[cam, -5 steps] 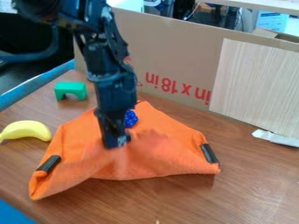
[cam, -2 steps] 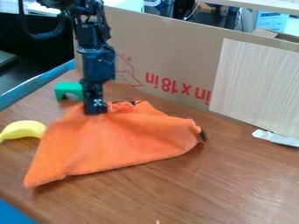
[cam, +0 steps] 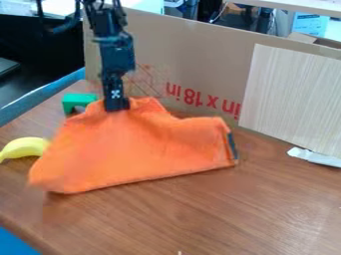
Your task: Fold the cloth from bottom right to top left
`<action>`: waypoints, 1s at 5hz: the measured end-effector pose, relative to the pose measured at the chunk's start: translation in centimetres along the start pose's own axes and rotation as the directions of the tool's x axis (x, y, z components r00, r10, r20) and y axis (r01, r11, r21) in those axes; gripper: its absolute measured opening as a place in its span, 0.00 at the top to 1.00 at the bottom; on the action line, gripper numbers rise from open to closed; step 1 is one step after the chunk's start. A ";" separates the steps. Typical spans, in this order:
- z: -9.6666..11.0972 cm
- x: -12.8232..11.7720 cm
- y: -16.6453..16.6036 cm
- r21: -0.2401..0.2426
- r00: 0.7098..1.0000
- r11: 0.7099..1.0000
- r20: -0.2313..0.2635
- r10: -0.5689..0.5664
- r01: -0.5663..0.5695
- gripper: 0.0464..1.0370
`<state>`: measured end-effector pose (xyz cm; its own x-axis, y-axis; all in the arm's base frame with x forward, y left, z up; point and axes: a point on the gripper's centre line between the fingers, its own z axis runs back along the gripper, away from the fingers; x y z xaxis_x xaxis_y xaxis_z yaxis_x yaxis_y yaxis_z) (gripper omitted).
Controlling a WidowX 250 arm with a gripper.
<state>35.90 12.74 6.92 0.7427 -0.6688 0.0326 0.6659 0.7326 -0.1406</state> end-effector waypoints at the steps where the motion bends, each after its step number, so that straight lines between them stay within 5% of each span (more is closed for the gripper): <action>1: 0.4 1.0 1.7 -0.014 1.000 1.000 0.007 0.024 -0.024 0.95; 3: -0.4 1.9 4.0 -0.018 1.000 1.000 0.001 0.017 -0.017 0.92; 4: -0.9 1.8 4.3 -0.014 1.000 1.000 -0.006 0.006 -0.007 0.72; 5: -2.0 1.6 4.1 -0.021 1.000 1.000 -0.010 -0.008 0.008 0.43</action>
<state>39.68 14.38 4.42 0.7367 -0.6758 0.0242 0.6701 0.7246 -0.1611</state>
